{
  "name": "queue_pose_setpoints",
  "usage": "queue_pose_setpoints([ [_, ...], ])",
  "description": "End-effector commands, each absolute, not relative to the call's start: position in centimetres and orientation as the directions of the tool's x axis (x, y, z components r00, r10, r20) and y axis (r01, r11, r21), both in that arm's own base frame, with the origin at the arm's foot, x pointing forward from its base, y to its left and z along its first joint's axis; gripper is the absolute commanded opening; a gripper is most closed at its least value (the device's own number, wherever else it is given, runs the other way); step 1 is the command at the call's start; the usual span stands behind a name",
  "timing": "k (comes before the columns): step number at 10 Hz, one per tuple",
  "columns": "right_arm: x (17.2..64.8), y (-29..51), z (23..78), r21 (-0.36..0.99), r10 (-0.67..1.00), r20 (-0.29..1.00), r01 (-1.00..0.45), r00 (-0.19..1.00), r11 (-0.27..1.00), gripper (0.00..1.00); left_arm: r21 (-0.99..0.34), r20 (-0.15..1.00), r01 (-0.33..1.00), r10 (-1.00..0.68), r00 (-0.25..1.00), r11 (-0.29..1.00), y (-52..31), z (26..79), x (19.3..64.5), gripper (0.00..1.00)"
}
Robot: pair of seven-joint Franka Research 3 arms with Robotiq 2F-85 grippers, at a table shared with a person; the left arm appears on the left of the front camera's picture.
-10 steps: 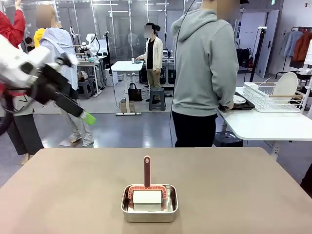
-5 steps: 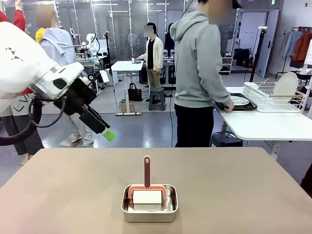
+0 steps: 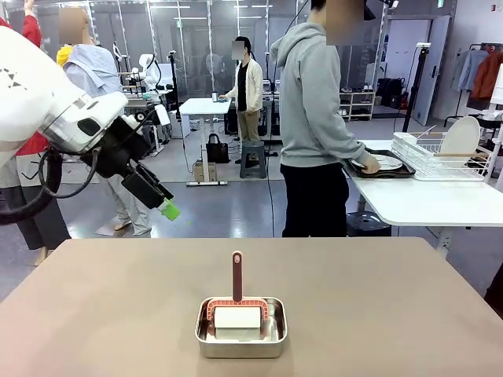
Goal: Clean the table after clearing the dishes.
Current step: When the right (or left) Handle tray is removed, use the right hand (or left hand) to clean the right (or left) side of the table with the Lint Roller.
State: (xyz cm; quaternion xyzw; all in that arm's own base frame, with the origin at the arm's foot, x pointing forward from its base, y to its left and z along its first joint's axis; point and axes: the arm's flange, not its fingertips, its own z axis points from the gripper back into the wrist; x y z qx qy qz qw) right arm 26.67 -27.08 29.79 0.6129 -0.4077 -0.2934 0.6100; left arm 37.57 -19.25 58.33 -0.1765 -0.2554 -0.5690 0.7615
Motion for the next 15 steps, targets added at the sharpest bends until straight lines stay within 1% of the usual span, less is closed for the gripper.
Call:
queue_pose_setpoints([
  [1, 26.2, -26.6, 30.1, 0.986, -0.851, 0.149, -0.139, 0.504, 0.091, 1.0, 0.15, 0.42, 0.979, -0.905, 0.064, 0.139, -26.2, 61.5, 39.9, 1.0],
  [2, 26.2, -26.6, 30.1, 0.986, -0.851, 0.149, -0.139, 0.504, 0.091, 1.0, 0.152, 0.344, 0.983, -0.938, 0.044, 0.102, -29.1, 62.0, 41.0, 1.0],
  [3, 26.2, -26.6, 30.1, 0.986, -0.851, 0.149, -0.139, 0.504, 0.091, 1.0, 0.125, 0.3, 0.988, -0.953, 0.046, 0.087, -31.6, 62.0, 41.8, 1.0],
  [4, 26.2, -26.6, 30.1, 0.986, -0.851, 0.149, -0.139, 0.504, 0.091, 1.0, 0.097, 0.28, 0.994, -0.96, 0.024, 0.054, -33.7, 60.9, 42.9, 1.0],
  [5, 26.2, -26.6, 30.1, 0.986, -0.851, 0.149, -0.139, 0.504, 0.091, 1.0, 0.082, 0.232, 0.995, -0.972, 0.038, 0.059, -35.1, 59.8, 44.0, 1.0],
  [6, 26.2, -26.6, 30.1, 0.986, -0.851, 0.149, -0.139, 0.504, 0.091, 1.0, 0.039, 0.223, 0.998, -0.974, 0.037, 0.046, -36.0, 58.6, 45.0, 1.0],
  [8, 26.2, -26.6, 30.1, 0.986, -0.851, 0.149, -0.139, 0.504, 0.091, 1.0, 0.021, 0.149, 0.998, -0.987, 0.06, 0.064, -36.9, 56.4, 45.9, 1.0],
  [10, 26.2, -26.6, 30.1, 0.986, -0.851, 0.149, -0.139, 0.504, 0.091, 1.0, -0.003, 0.113, 1.0, -0.993, 0.03, 0.03, -37.1, 54.3, 46.8, 1.0],
  [13, 26.2, -26.6, 30.1, 0.986, -0.851, 0.149, -0.139, 0.504, 0.091, 1.0, -0.08, 0.07, 0.997, -0.998, 0.005, 0.0, -37.4, 50.1, 47.4, 1.0],
  [15, 26.2, -26.6, 30.1, 0.986, -0.851, 0.149, -0.139, 0.504, 0.091, 1.0, -0.085, 0.057, 0.996, -0.998, -0.017, -0.022, -37.2, 48.0, 47.7, 1.0],
])
